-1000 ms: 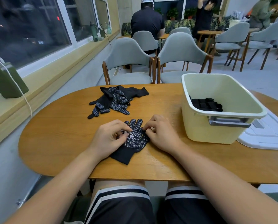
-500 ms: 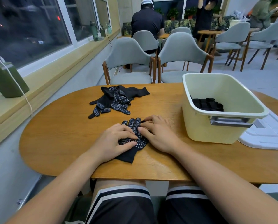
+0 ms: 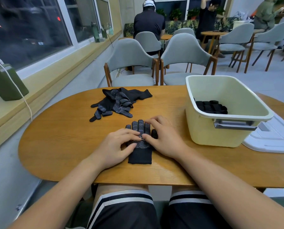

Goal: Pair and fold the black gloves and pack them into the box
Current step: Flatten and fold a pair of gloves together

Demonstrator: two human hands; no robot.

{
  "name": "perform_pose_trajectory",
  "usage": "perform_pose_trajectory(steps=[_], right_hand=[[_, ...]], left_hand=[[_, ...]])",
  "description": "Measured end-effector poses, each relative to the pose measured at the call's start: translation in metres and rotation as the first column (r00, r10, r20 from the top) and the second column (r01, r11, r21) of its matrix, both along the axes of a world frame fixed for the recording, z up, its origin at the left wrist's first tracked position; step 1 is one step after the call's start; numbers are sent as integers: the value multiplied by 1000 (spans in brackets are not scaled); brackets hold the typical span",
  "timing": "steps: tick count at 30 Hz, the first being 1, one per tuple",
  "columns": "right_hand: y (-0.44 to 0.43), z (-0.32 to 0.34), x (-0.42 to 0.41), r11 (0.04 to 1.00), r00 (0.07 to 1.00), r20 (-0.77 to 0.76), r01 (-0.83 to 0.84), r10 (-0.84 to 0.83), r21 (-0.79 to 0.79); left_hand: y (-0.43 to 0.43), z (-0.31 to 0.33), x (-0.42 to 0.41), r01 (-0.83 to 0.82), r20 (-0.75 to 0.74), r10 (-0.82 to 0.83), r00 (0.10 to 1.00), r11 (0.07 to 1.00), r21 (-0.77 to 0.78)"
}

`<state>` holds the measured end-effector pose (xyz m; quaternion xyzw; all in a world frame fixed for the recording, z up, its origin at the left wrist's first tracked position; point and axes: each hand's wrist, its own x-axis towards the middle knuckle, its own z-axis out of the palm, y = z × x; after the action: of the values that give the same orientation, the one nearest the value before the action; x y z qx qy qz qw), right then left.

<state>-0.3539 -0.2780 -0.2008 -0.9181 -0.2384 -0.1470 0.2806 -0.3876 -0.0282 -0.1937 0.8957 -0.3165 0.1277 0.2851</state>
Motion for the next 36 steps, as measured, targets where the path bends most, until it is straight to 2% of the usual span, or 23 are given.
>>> perform_pose_trajectory(steps=[3,7,15,19,22,26,30,36], right_hand=[[-2,1,-2,998,998,18,-55,55,30],[-1,2,-8,987,987,8,-158,158,-15],[-1,3,-8,987,987,0,-163,163,8],[-1,4,-8,987,989,39,-148,145,67],[-1,3,-7,987,990,37,-138,135,81],[-2,2,-6,988,991,37,-129,126,85],[-1,1,-6,991,994,30,-110,108,74],[-1,1,-7,990,994,23,-111,109,86]], left_hand=[[1,0,1,-19,10,19,1000,999,32],[1,-2,3,-37,-25,40,999,994,100],[0,0,11,-76,-25,78,997,994,82],[8,8,30,-217,22,217,976,976,-2],[19,17,55,-371,43,372,927,928,-25],[40,28,92,-538,1,539,842,840,-67],[59,39,125,-650,-104,641,760,751,-117],[58,54,152,-610,-44,617,786,785,112]])
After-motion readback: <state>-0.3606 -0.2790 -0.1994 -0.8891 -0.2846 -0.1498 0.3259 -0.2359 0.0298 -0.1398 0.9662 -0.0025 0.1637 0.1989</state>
